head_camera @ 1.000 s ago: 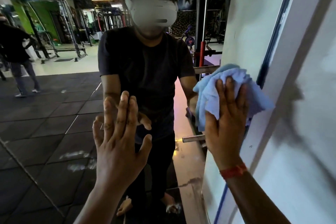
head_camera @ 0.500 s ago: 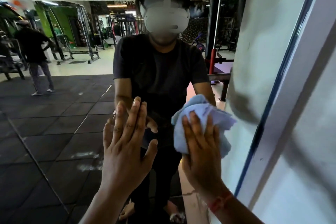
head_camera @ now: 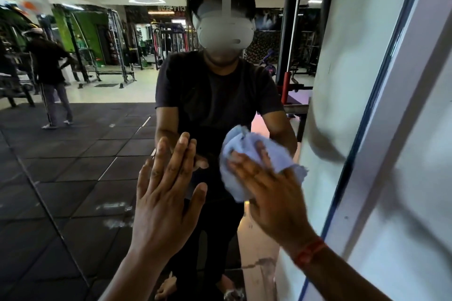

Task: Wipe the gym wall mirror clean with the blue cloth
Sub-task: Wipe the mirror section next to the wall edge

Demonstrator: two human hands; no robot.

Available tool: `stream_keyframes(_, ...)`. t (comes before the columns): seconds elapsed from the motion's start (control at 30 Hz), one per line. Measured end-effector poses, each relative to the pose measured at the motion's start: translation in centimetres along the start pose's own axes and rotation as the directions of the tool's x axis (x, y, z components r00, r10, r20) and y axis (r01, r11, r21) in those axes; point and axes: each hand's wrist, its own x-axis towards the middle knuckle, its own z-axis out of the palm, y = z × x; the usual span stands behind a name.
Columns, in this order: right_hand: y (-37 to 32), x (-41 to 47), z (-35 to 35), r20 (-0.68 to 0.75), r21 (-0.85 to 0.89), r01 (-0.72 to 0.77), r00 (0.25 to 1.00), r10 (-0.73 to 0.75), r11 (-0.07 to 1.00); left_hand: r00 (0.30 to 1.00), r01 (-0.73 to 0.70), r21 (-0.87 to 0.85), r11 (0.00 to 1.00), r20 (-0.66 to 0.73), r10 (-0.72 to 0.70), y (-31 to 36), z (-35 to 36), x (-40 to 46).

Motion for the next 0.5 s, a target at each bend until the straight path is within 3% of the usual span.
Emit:
stream_keyframes(0.07, 3.2, 1.5, -2.4, -0.172, -0.018, -0.21, 0.964, 0.204, 0.978, 1.0, 0.005, -0.019, 1.0, 0.011, -0.005, 0.0, -0.2, 0.0)
stream_keyframes(0.13, 4.4, 2.6, -3.6, -0.317, 0.013, -0.453, 0.844, 0.433, 0.892, 1.0, 0.014, -0.031, 0.999, 0.019, -0.013, 0.1, -0.3, 0.0)
stream_keyframes(0.17, 3.2, 2.8, -3.2, -0.335, 0.049, -0.503, 0.806, 0.489, 0.863, 1.0, 0.017, -0.032, 0.999, 0.02, -0.016, 0.1, -0.3, 0.0)
stream_keyframes(0.2, 1.4, 2.3, -2.3, -0.313, 0.086, -0.486, 0.816, 0.487, 0.87, 1.0, 0.016, -0.034, 0.999, 0.021, -0.016, 0.1, -0.3, -0.1)
stream_keyframes(0.23, -0.6, 1.4, -0.8, -0.25, 0.096, -0.398, 0.877, 0.409, 0.912, 1.0, 0.011, -0.033, 0.999, 0.021, -0.011, 0.0, -0.3, -0.2)
stream_keyframes(0.3, -3.7, -1.4, 1.6, -0.048, 0.06, -0.116, 0.992, 0.119, 0.991, 1.0, -0.01, -0.019, 1.0, 0.021, 0.01, -0.3, -0.2, -0.3)
stream_keyframes(0.37, -3.3, -3.0, 2.1, 0.092, 0.04, 0.09, 0.991, -0.093, 0.995, 0.999, -0.029, 0.005, 1.0, 0.03, 0.029, -0.9, -0.2, -0.6)
stream_keyframes(0.43, -0.8, -2.6, 0.8, 0.105, 0.077, 0.085, 0.99, -0.093, 0.993, 0.999, -0.043, 0.025, 0.999, 0.032, 0.042, -1.4, -0.2, -0.9)
stream_keyframes(0.5, 1.0, -1.7, -0.4, 0.022, 0.068, -0.05, 0.999, 0.048, 0.996, 0.999, -0.042, 0.038, 0.998, 0.036, 0.041, -1.8, -0.2, -1.1)
